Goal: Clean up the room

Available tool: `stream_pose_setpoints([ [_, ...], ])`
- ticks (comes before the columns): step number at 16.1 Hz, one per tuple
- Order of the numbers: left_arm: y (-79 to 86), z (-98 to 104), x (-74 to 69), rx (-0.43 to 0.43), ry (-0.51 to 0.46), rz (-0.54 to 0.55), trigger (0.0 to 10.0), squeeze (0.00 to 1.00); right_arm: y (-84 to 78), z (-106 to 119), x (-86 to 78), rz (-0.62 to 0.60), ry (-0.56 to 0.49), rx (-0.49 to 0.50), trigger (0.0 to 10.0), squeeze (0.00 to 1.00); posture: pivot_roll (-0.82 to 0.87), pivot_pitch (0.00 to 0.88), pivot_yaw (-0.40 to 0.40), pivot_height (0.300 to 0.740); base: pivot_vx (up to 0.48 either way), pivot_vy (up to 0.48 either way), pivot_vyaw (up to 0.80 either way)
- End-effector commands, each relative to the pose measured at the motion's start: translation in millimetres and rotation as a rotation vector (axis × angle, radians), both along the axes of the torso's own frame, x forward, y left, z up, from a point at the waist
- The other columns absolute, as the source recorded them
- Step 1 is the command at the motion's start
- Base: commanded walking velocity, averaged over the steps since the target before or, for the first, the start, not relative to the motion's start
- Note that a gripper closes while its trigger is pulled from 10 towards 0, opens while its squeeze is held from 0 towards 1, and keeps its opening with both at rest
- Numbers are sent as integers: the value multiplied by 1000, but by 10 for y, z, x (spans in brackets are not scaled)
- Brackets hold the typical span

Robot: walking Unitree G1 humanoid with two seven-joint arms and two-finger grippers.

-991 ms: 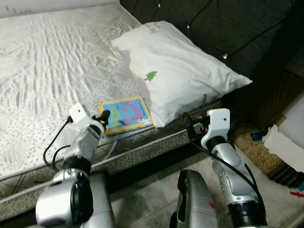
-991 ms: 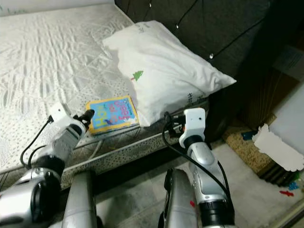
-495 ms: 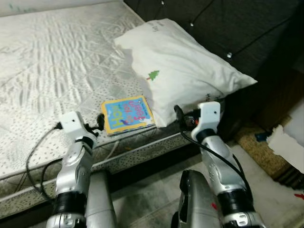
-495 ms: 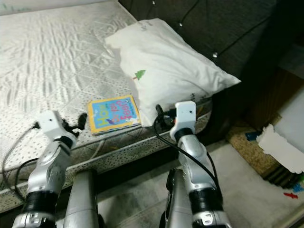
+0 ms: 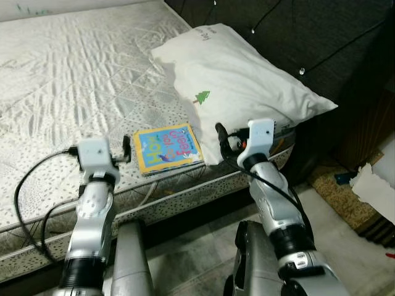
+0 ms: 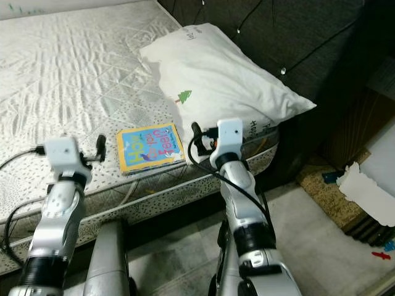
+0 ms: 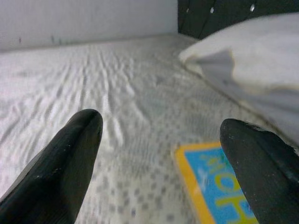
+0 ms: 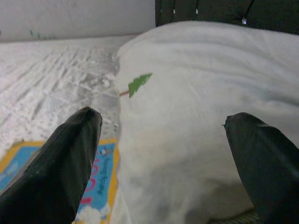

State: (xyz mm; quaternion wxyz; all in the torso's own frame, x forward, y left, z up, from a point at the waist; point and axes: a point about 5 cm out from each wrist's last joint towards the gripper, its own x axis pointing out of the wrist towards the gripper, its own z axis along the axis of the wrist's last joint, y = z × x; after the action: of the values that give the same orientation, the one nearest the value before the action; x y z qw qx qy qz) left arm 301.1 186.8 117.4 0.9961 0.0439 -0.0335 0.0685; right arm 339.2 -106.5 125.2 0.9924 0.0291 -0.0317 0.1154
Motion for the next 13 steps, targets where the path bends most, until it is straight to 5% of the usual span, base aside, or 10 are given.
stream_pose_setpoints([
  [1,9,43,39,56,-1,24,10000,0,1,35,31,-4,-14,20,10000,0,121,0,5,512,0,0,0],
  [4,-130,261,102,44,-102,-65,10000,0,42,102,136,10,-41,43,10000,0,130,0,-8,542,0,0,0],
  [8,-174,391,164,14,-170,-45,10000,0,25,231,167,18,-71,59,10000,0,103,0,-22,576,0,0,0],
  [13,-252,380,205,52,-151,-117,10000,0,8,294,174,-9,-103,98,10000,0,80,0,36,620,0,0,0],
])
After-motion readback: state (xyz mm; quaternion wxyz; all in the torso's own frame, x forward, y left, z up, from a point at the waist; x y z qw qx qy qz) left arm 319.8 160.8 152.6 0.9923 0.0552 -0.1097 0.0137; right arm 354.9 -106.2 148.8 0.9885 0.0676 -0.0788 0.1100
